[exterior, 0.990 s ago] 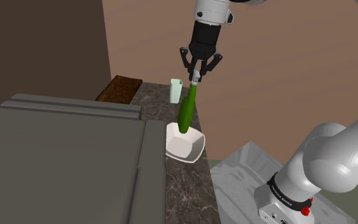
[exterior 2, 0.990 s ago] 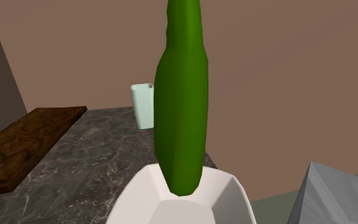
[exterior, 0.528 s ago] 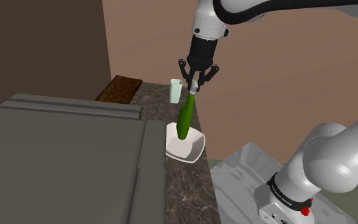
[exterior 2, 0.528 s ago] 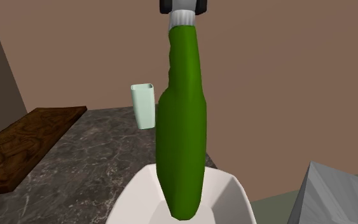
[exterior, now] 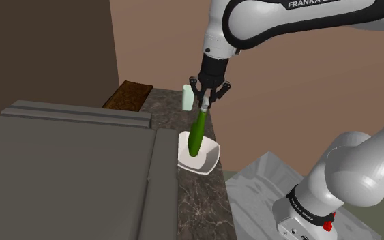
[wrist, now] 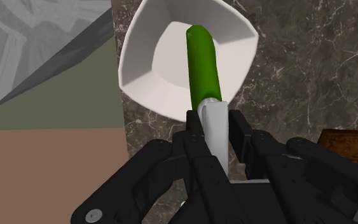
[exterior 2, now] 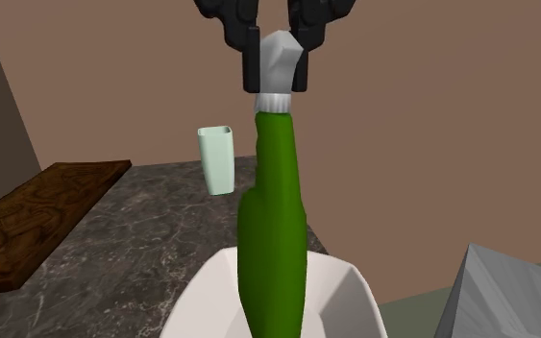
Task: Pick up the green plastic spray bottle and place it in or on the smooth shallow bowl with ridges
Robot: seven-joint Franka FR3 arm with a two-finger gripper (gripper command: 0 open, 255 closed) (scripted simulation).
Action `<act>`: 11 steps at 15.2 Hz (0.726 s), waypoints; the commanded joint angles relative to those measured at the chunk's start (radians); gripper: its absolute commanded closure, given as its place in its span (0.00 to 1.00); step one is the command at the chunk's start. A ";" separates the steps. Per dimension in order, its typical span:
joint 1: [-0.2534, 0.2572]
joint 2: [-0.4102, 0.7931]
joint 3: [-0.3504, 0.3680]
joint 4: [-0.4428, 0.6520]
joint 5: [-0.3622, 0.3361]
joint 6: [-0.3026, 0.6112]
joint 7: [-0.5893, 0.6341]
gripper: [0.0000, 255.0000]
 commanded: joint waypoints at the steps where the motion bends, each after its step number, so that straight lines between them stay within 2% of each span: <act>1: 0.001 0.003 0.002 -0.023 0.001 0.027 0.000 1.00; 10: 0.001 0.006 0.003 -0.033 0.001 0.039 0.000 1.00; 11: 0.001 0.006 0.003 -0.033 0.001 0.039 0.000 0.00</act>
